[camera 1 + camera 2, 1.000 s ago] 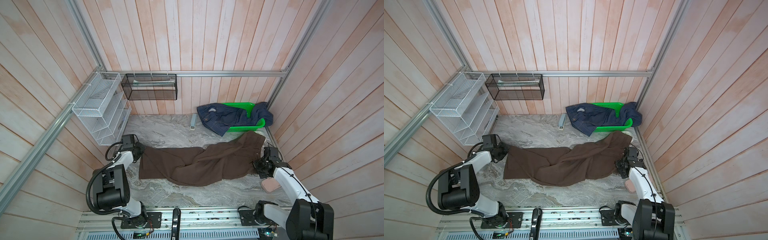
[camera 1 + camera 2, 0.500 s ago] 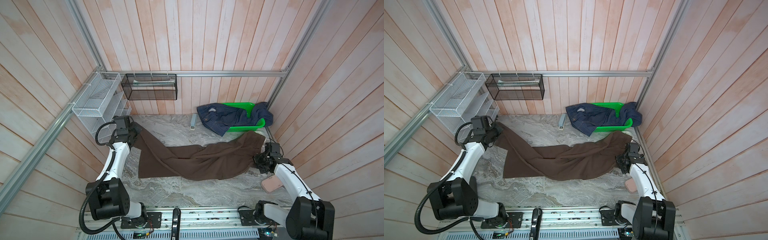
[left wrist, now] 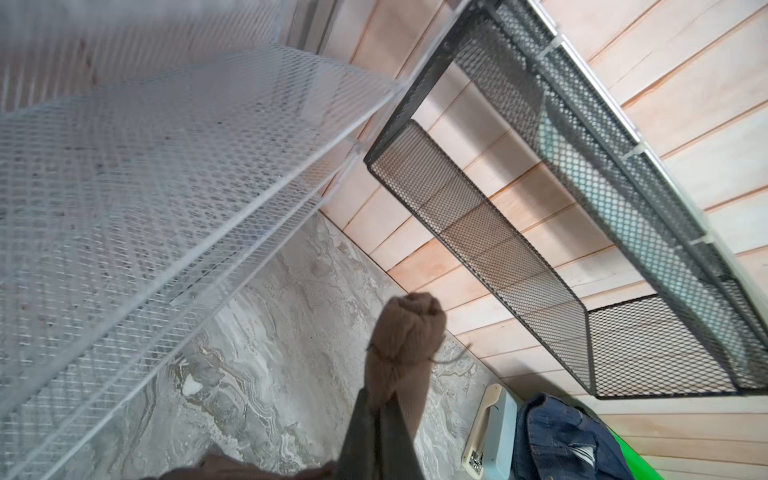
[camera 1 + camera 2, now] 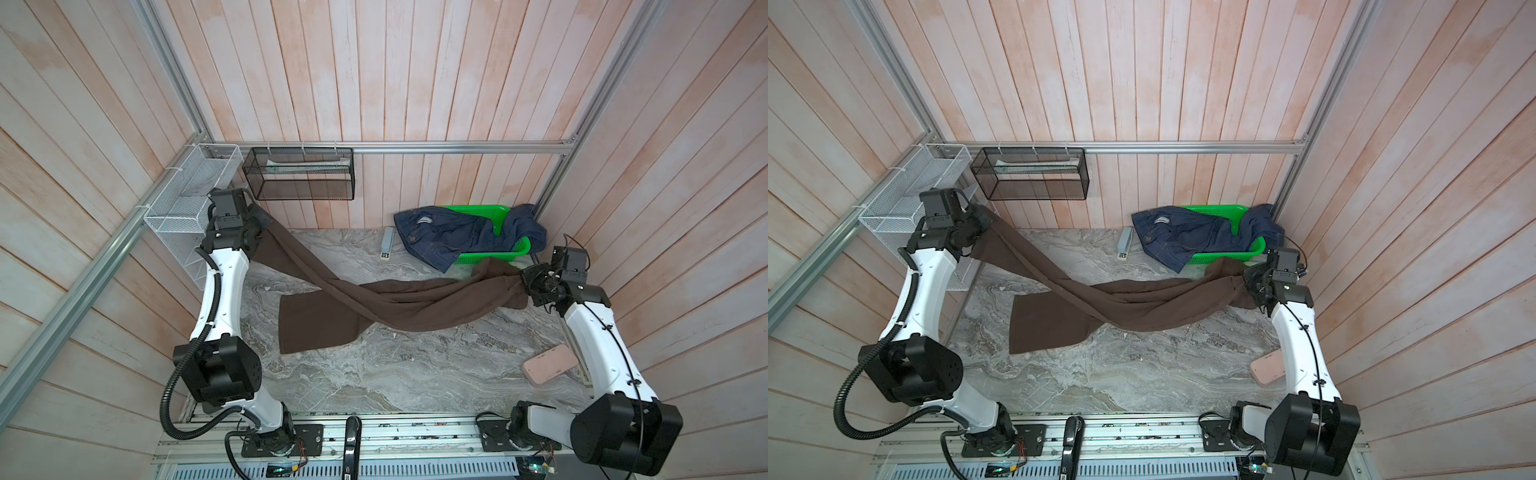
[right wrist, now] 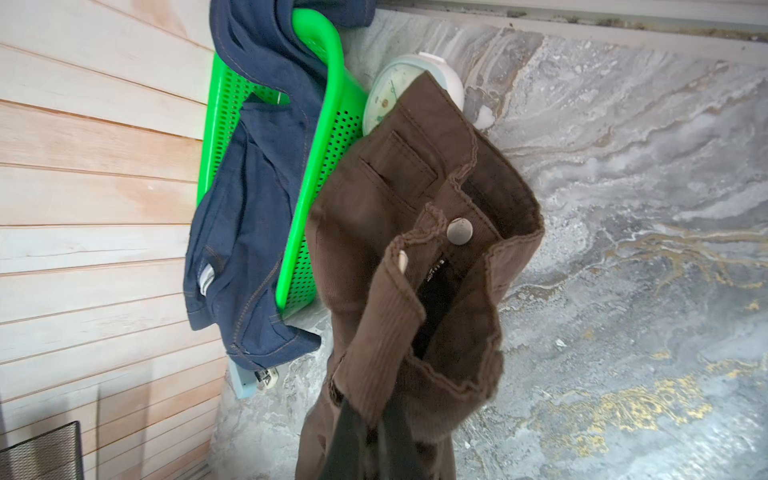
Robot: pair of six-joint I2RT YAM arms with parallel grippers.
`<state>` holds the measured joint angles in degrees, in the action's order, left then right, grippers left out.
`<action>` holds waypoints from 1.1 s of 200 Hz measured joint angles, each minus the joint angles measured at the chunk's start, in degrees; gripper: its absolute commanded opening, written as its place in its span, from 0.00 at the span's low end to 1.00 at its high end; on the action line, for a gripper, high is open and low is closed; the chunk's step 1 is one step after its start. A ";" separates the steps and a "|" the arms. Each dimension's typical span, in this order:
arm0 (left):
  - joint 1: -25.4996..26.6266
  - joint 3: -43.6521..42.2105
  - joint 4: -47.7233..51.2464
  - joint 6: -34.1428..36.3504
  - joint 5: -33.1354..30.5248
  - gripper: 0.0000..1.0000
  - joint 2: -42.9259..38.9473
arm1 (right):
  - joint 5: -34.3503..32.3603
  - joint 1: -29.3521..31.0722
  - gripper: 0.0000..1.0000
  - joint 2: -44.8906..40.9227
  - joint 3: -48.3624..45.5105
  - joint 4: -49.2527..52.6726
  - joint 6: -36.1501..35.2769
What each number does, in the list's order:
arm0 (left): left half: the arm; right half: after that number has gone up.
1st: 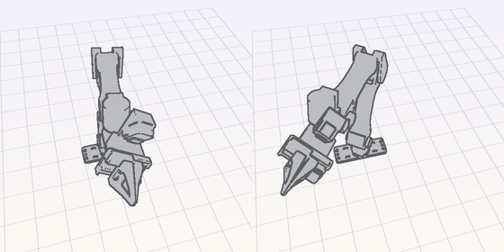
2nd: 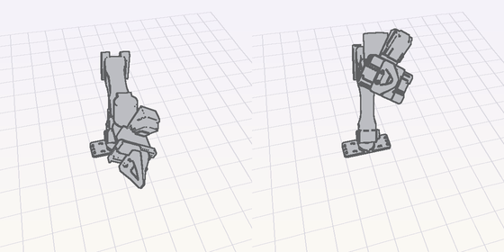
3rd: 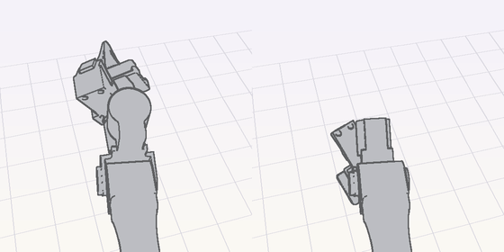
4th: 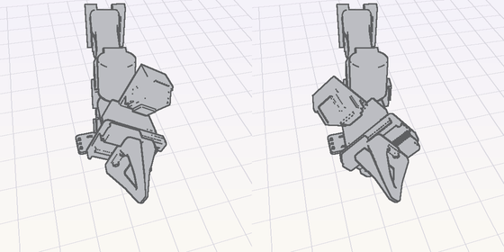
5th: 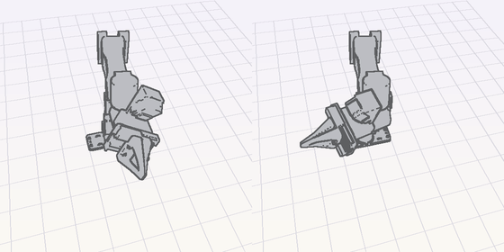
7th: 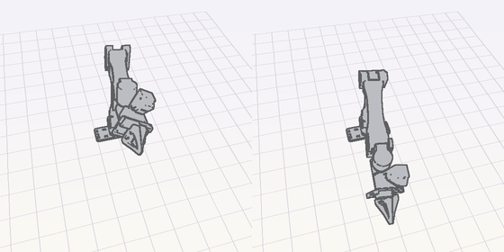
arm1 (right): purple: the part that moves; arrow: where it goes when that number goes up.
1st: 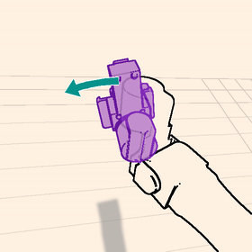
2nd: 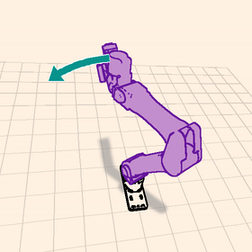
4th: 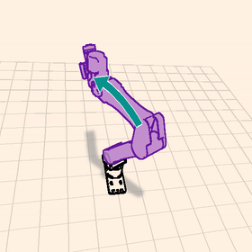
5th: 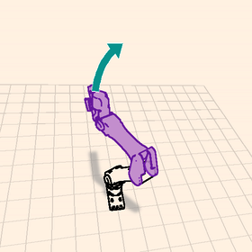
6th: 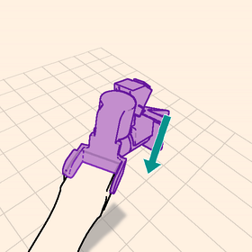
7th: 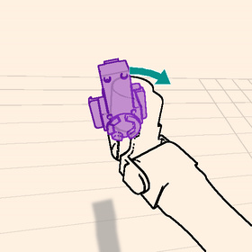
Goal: Fold and stack the trousers
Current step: 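Lower the stretched brown trousers flat onto the table with both grippers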
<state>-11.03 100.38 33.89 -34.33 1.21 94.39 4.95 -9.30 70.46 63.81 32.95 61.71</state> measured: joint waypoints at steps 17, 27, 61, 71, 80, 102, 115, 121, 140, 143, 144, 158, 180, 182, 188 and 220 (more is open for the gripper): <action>-0.81 -0.39 -0.46 1.62 1.18 0.00 -1.14 | 0.33 -1.64 0.00 -0.50 1.07 1.16 -1.36; -1.27 -2.60 -1.36 2.23 1.86 0.00 -3.04 | 0.35 -2.89 0.00 -1.27 0.98 2.16 -2.19; -2.56 -17.00 -3.10 2.93 4.07 0.00 -14.36 | 0.68 -7.69 0.00 -5.49 -2.54 5.07 -5.92; -2.80 -21.00 -3.13 2.67 4.42 0.00 -17.75 | 0.98 -9.01 0.00 -6.38 -3.98 5.79 -7.04; -3.26 -24.44 -2.86 2.54 4.70 0.00 -20.90 | 1.20 -10.14 0.00 -7.02 -5.49 6.69 -8.28; -3.87 -30.95 -1.16 2.71 5.27 0.00 -27.19 | 1.64 -11.98 0.00 -8.04 -8.57 8.92 -11.19; -3.85 -33.62 0.79 2.95 5.81 0.01 -30.12 | 1.68 -12.52 0.00 -8.55 -9.66 10.45 -12.92; -3.82 -34.45 1.75 3.08 5.99 0.01 -31.15 | 1.70 -12.66 0.00 -8.66 -9.81 11.28 -13.75; -3.82 -36.59 5.01 3.43 6.32 0.02 -34.32 | 1.84 -12.90 0.00 -8.98 -9.88 12.74 -16.02; -3.82 -36.79 5.49 3.52 6.32 0.03 -34.69 | 1.84 -12.92 0.00 -9.05 -9.88 12.94 -16.39; -3.82 -36.85 5.64 3.52 6.32 0.03 -34.80 | 1.81 -12.94 0.00 -9.07 -9.88 13.05 -16.48; -3.80 -37.55 8.55 3.76 6.21 0.03 -36.87 | 1.73 -13.16 0.00 -9.33 -9.88 14.25 -17.88; -3.80 -38.23 12.61 3.96 4.79 0.03 -40.17 | 0.52 -13.62 0.00 -10.19 -9.77 16.50 -19.43; -3.80 -38.27 13.00 3.96 4.50 0.03 -40.48 | 0.42 -13.64 0.00 -10.27 -9.70 16.79 -19.58; -3.82 -38.36 14.21 3.91 3.76 0.02 -41.42 | -0.13 -13.68 0.00 -10.54 -9.40 17.59 -19.78; -3.89 -38.36 19.02 3.91 -1.44 0.01 -44.39 | -3.28 -13.77 0.00 -12.57 -8.24 19.87 -21.03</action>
<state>-14.92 62.02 52.90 -30.41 -0.23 50.00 1.67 -23.07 57.89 55.57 52.82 40.69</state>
